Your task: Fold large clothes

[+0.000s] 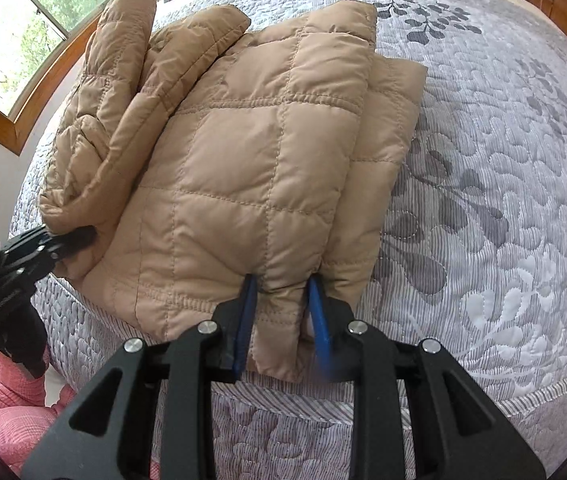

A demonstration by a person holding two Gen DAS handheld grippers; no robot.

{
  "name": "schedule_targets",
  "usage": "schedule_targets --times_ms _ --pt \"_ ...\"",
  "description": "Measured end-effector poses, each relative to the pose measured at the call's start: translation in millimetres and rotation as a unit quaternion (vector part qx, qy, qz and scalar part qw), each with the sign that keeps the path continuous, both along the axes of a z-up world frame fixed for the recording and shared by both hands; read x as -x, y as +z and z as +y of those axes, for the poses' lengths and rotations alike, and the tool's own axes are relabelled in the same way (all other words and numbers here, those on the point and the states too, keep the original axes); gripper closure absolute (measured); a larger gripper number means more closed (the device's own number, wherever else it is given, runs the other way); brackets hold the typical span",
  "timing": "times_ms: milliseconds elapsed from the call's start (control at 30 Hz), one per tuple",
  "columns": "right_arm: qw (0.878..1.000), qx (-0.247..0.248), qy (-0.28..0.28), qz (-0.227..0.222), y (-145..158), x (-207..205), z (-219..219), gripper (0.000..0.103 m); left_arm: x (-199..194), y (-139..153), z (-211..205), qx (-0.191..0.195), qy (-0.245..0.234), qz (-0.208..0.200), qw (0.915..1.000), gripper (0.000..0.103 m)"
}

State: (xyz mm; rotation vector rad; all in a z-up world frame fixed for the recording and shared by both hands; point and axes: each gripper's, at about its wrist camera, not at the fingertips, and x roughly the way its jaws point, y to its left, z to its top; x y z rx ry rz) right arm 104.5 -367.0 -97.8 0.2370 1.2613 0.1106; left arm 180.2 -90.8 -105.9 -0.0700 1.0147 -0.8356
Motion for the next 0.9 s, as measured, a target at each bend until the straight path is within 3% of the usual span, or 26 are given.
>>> schedule_targets --times_ms 467,600,667,700,900 --pt "1.0 0.008 -0.001 0.0 -3 -3 2 0.076 -1 0 -1 0.001 0.005 0.002 1.0 0.091" --pt "1.0 0.02 -0.012 -0.009 10 1 3 0.074 5 11 1 0.001 0.007 -0.001 1.0 0.088" --pt "0.998 0.043 -0.019 -0.03 25 5 2 0.068 8 17 4 0.003 0.007 0.003 1.0 0.084" --pt "0.997 0.054 -0.023 -0.041 34 8 2 0.06 12 22 8 0.005 0.007 0.006 0.9999 0.08" --pt "0.997 0.021 0.007 -0.078 72 4 21 0.043 32 61 35 0.041 0.005 -0.009 0.9991 0.068"
